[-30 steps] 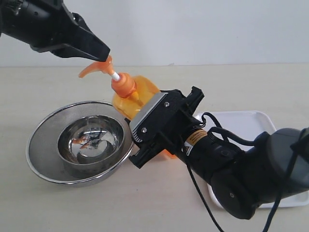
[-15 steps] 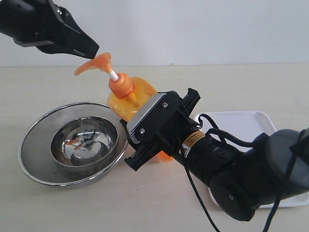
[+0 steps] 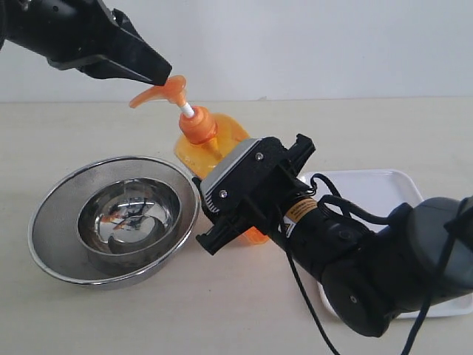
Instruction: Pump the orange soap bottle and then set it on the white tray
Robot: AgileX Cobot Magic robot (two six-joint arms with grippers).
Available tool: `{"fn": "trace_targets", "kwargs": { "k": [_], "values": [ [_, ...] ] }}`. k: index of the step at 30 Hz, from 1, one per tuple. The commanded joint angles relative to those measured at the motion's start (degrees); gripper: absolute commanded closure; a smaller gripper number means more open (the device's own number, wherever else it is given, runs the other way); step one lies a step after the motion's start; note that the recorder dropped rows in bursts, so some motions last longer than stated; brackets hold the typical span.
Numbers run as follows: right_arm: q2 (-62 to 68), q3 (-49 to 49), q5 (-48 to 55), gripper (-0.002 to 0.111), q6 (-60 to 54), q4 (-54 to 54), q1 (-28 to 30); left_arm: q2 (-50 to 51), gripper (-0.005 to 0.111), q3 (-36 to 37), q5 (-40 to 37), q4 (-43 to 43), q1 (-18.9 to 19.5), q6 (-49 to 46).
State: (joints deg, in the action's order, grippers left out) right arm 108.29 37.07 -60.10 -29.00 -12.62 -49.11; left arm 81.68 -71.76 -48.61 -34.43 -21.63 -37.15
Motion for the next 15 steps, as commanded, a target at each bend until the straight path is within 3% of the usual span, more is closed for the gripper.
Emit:
{"fn": "trace_targets", "kwargs": {
  "k": [1,15],
  "values": [
    [-0.58,0.22,-0.45,0.109,-0.14,2.77,-0.11,2.02,0.102,1.35,-2.61,0.85,-0.19,-0.56],
    [-0.58,0.22,-0.45,0.109,-0.13,3.13,-0.11,2.02,0.102,3.06,-3.07,1.03,-0.19,0.14]
  ]
}}
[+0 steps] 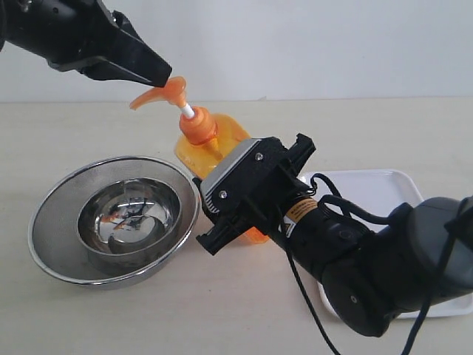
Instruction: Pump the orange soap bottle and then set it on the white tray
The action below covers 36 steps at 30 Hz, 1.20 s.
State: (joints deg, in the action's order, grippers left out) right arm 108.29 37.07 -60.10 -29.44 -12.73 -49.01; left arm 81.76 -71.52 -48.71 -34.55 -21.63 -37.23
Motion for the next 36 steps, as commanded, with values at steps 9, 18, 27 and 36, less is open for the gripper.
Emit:
{"fn": "trace_targets", "kwargs": {
  "k": [9,18,27,36],
  "values": [
    [-0.58,0.22,-0.33,0.109,0.88,4.39,-0.21,1.93,0.102,4.47,-2.03,1.14,-0.19,0.35],
    [-0.58,0.22,-0.33,0.109,0.87,4.55,-0.21,2.06,0.102,6.33,0.36,1.14,-0.19,0.35],
    [-0.58,0.22,-0.33,0.109,0.87,4.55,-0.21,2.06,0.102,6.9,0.75,1.14,-0.19,0.35],
    [-0.58,0.22,-0.33,0.109,1.02,4.52,-0.21,2.06,0.102,6.87,1.28,1.14,-0.19,0.35]
  ]
}}
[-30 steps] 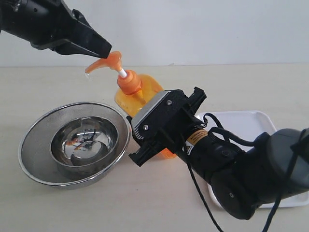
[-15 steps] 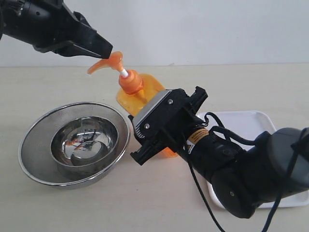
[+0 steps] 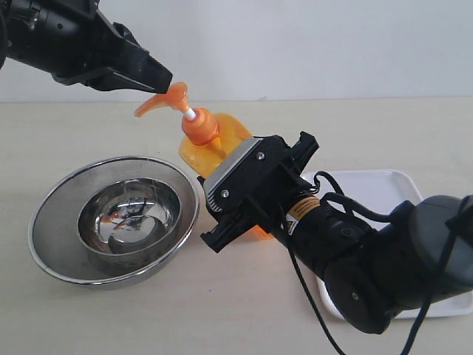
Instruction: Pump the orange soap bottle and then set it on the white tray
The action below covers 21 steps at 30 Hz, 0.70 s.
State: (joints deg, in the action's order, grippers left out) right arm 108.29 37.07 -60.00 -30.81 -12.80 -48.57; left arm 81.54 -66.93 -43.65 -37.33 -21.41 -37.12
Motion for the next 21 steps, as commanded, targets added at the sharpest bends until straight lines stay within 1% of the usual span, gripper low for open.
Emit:
{"fn": "trace_targets", "kwargs": {
  "k": [1,11,21],
  "values": [
    [-0.58,0.22,-0.43,0.109,2.39,4.59,-0.66,2.28,0.102,2.27,-3.8,3.93,-0.42,0.25],
    [-0.58,0.22,-0.43,0.109,2.39,4.59,-0.66,1.78,0.102,2.27,-2.72,4.17,-0.42,0.25],
    [-0.58,0.22,-0.43,0.109,2.63,4.24,-0.66,-4.7,0.102,1.72,-0.79,5.25,0.19,0.25]
  ]
}}
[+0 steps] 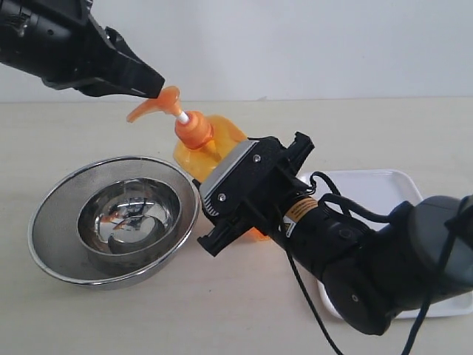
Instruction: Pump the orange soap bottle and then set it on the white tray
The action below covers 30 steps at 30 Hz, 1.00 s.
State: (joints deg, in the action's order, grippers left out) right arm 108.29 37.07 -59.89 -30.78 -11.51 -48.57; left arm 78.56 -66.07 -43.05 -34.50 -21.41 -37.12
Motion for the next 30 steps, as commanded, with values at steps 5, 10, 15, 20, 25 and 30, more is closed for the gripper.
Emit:
{"fn": "trace_targets", "kwargs": {
  "k": [5,10,15,20,25,30],
  "values": [
    [-0.58,0.22,-0.15,0.109,2.61,2.95,-0.66,-4.94,0.102,0.73,-0.25,2.58,0.24,0.25],
    [-0.58,0.22,-0.25,0.109,2.61,2.72,-0.66,-6.69,0.102,0.73,-0.25,2.58,0.24,0.25],
    [-0.58,0.22,-0.25,0.109,2.61,1.23,-0.66,-6.85,0.102,0.73,0.2,2.58,0.24,0.25],
    [-0.58,0.22,-0.62,0.109,4.46,0.7,-0.66,-6.85,0.102,0.73,2.34,2.58,0.24,0.25],
    [-0.58,0.22,-0.82,0.109,4.57,0.01,-0.66,-7.52,0.102,0.73,4.12,2.58,0.24,0.25],
    [-0.58,0.22,-1.13,0.109,6.0,-1.04,-0.66,-10.44,0.102,0.73,7.86,2.58,0.24,2.66]
  ]
}}
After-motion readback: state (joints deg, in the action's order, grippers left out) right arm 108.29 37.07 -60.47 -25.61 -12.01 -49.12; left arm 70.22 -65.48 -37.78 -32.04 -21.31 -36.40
